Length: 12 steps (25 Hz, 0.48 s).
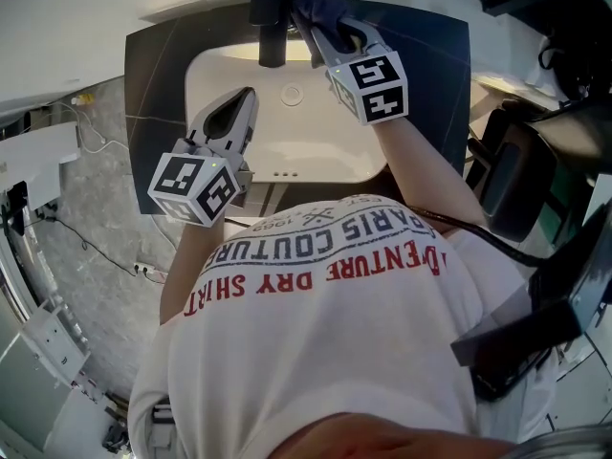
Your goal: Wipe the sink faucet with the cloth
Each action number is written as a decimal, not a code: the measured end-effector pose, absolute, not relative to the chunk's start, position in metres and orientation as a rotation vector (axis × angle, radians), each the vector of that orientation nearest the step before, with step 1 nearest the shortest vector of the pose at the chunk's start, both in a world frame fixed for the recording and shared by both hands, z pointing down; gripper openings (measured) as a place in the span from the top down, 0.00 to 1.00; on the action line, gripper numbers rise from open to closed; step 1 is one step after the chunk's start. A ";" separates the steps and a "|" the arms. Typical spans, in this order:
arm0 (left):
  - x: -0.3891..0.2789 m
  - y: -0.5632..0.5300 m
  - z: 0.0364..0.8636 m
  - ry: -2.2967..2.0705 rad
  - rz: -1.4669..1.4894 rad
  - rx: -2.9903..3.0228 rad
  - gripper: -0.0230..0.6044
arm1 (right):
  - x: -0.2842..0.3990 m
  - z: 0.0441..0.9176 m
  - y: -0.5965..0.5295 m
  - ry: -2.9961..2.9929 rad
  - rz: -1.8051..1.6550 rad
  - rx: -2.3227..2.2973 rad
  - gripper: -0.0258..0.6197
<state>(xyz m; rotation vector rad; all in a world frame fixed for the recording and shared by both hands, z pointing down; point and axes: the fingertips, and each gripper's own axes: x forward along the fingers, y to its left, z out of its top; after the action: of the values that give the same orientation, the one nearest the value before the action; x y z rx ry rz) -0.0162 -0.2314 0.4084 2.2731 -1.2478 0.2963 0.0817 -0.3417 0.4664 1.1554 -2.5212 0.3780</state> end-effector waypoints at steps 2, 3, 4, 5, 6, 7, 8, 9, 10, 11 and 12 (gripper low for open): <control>-0.013 -0.228 0.409 -1.243 0.290 2.278 0.96 | 0.084 0.465 -0.330 -2.522 0.350 1.140 0.85; -0.011 -0.227 0.409 -1.239 0.289 2.279 0.96 | 0.085 0.466 -0.325 -2.519 0.337 1.129 0.85; -0.009 -0.226 0.409 -1.235 0.289 2.281 0.96 | 0.085 0.468 -0.321 -2.515 0.323 1.116 0.85; -0.007 -0.225 0.409 -1.231 0.289 2.283 0.96 | 0.084 0.470 -0.317 -2.512 0.308 1.104 0.85; -0.006 -0.224 0.410 -1.228 0.290 2.285 0.96 | 0.082 0.471 -0.315 -2.515 0.296 1.093 0.85; -0.006 -0.224 0.410 -1.227 0.291 2.286 0.96 | 0.080 0.470 -0.313 -2.525 0.286 1.084 0.85; -0.006 -0.224 0.410 -1.227 0.291 2.286 0.96 | 0.076 0.469 -0.311 -2.540 0.277 1.075 0.85; -0.007 -0.224 0.411 -1.229 0.290 2.285 0.96 | 0.072 0.467 -0.311 -2.555 0.267 1.065 0.85; -0.008 -0.224 0.411 -1.232 0.290 2.282 0.96 | 0.068 0.466 -0.311 -2.566 0.254 1.054 0.85; -0.010 -0.224 0.411 -1.236 0.289 2.279 0.96 | 0.064 0.465 -0.311 -2.571 0.241 1.041 0.85; -0.012 -0.224 0.411 -1.240 0.291 2.274 0.96 | 0.059 0.464 -0.312 -2.573 0.231 1.029 0.85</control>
<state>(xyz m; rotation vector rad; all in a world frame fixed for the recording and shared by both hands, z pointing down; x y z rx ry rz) -0.0118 -0.2243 0.4114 2.2736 -1.2398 0.2908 0.0595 -0.3124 0.4644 1.0286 -2.5726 0.2313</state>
